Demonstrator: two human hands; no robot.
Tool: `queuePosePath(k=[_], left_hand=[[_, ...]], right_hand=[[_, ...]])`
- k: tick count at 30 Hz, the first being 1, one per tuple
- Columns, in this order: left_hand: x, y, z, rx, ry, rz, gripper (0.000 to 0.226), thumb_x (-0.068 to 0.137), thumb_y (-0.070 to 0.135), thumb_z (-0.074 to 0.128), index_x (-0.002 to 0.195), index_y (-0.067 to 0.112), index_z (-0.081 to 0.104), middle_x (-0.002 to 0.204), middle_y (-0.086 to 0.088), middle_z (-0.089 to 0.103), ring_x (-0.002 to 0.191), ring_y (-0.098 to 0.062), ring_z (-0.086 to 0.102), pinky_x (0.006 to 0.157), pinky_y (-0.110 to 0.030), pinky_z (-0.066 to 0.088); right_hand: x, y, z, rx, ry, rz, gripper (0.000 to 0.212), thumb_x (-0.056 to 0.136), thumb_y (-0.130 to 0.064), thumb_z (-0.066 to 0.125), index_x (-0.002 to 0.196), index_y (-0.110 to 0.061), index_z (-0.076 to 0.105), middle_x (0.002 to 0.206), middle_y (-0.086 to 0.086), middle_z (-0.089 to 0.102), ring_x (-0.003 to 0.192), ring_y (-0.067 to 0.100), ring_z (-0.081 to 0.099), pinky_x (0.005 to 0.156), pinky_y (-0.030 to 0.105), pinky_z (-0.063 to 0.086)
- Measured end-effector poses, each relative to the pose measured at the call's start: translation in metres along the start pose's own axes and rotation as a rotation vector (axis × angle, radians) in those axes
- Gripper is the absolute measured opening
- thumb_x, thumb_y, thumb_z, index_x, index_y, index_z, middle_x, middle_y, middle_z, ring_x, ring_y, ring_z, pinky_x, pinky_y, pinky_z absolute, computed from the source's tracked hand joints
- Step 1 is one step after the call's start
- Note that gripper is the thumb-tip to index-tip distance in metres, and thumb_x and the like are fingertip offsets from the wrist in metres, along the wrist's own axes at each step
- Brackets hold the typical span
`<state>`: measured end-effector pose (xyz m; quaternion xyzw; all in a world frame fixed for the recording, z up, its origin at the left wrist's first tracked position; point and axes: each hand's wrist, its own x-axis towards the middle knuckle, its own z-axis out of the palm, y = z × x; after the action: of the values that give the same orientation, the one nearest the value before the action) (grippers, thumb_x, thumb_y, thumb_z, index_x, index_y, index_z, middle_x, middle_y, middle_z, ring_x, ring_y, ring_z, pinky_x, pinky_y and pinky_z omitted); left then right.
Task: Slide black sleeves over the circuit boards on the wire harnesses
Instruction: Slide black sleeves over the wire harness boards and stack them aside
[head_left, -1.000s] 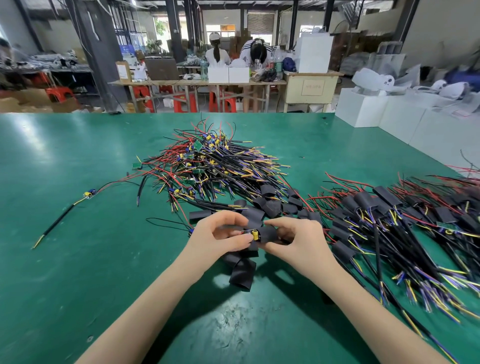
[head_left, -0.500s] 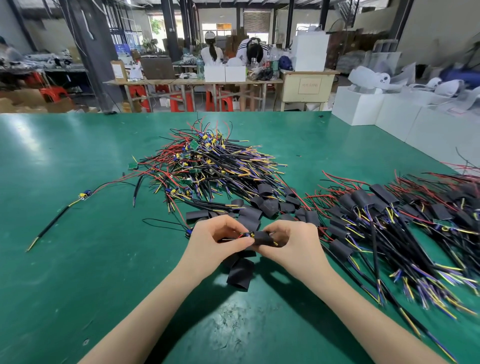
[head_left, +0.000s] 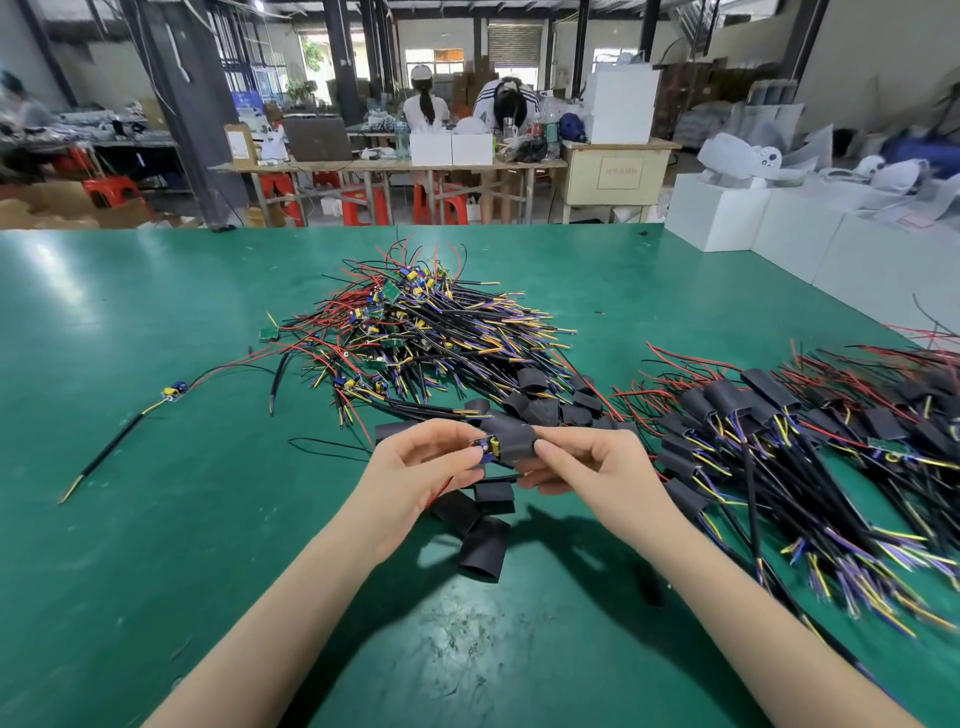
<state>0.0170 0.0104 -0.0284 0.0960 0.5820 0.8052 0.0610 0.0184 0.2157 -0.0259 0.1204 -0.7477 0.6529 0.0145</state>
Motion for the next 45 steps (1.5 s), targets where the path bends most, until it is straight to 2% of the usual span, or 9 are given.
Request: queuePosePath(k=[6,14,21,25,28,32,35,41,45], left_hand=[[0.001,-0.003,0.001,0.121,0.069,0.003,0.045,0.063,0.014,0.079,0.105,0.001,0.067,0.079,-0.008,0.067,0.072,-0.018,0.065,0.079,-0.029,0.058],[-0.001,-0.007,0.003,0.252,0.168,0.109,0.015,0.071,-0.002,0.08,0.082,0.003,0.072,0.076,-0.01,0.073,0.068,-0.015,0.069,0.066,-0.02,0.055],[-0.003,-0.004,0.004,0.341,0.189,0.194,0.015,0.071,-0.005,0.079,0.078,0.009,0.076,0.078,-0.006,0.076,0.069,-0.014,0.071,0.067,-0.018,0.053],[0.0,-0.001,0.004,0.387,0.232,0.214,0.024,0.071,-0.003,0.08,0.086,0.014,0.075,0.086,0.003,0.076,0.074,-0.009,0.069,0.07,-0.017,0.053],[0.0,-0.002,0.005,0.319,0.275,0.16,0.021,0.07,-0.002,0.081,0.085,0.012,0.076,0.084,-0.002,0.076,0.073,-0.01,0.069,0.068,-0.018,0.054],[-0.002,-0.002,0.005,0.184,0.261,0.046,0.012,0.071,-0.001,0.08,0.08,0.008,0.078,0.08,-0.012,0.076,0.069,-0.016,0.07,0.063,-0.016,0.053],[-0.002,-0.002,0.003,0.251,0.248,0.054,0.013,0.071,-0.001,0.08,0.083,0.003,0.077,0.078,-0.012,0.075,0.067,-0.015,0.071,0.062,-0.016,0.053],[-0.001,-0.001,0.001,0.386,0.227,0.151,0.014,0.07,-0.002,0.08,0.078,0.01,0.078,0.077,-0.007,0.076,0.07,-0.014,0.072,0.065,-0.017,0.053],[-0.002,-0.003,0.0,0.306,0.207,0.074,0.013,0.07,0.003,0.081,0.078,0.013,0.08,0.078,-0.009,0.076,0.07,-0.014,0.072,0.064,-0.016,0.053]], right_hand=[[0.0,0.009,0.01,-0.052,0.093,-0.049,0.028,0.095,0.001,0.051,0.116,-0.01,0.066,0.09,0.003,0.074,0.079,0.014,0.073,0.068,0.021,0.057],[-0.001,0.013,0.011,-0.171,0.145,-0.081,0.027,0.095,-0.004,0.054,0.118,-0.009,0.067,0.094,0.006,0.074,0.082,0.013,0.073,0.073,0.032,0.06],[0.001,0.018,0.014,-0.161,0.137,-0.027,0.028,0.095,-0.007,0.054,0.121,-0.008,0.065,0.096,0.018,0.073,0.08,0.023,0.073,0.075,0.042,0.059],[0.0,0.013,0.014,-0.053,0.126,-0.045,0.028,0.093,-0.002,0.055,0.117,-0.012,0.065,0.082,-0.008,0.074,0.076,0.016,0.073,0.064,0.025,0.058],[-0.001,0.012,0.015,-0.053,0.121,-0.076,0.029,0.093,0.0,0.056,0.117,-0.015,0.064,0.075,-0.021,0.071,0.074,0.01,0.073,0.061,0.019,0.056],[-0.002,0.012,0.015,-0.039,0.119,-0.057,0.028,0.093,-0.001,0.056,0.118,-0.007,0.064,0.087,-0.003,0.074,0.077,0.013,0.073,0.062,0.021,0.057],[-0.001,0.013,0.015,-0.005,0.093,-0.017,0.027,0.094,-0.002,0.055,0.119,-0.008,0.064,0.092,0.007,0.074,0.08,0.016,0.073,0.064,0.024,0.057],[-0.001,0.014,0.017,0.081,0.058,0.027,0.028,0.094,0.0,0.053,0.118,-0.011,0.063,0.086,0.008,0.074,0.075,0.017,0.073,0.06,0.02,0.056],[-0.003,0.013,0.016,0.124,0.031,0.053,0.027,0.095,0.001,0.052,0.116,-0.012,0.063,0.082,0.001,0.074,0.076,0.017,0.073,0.061,0.02,0.056]])
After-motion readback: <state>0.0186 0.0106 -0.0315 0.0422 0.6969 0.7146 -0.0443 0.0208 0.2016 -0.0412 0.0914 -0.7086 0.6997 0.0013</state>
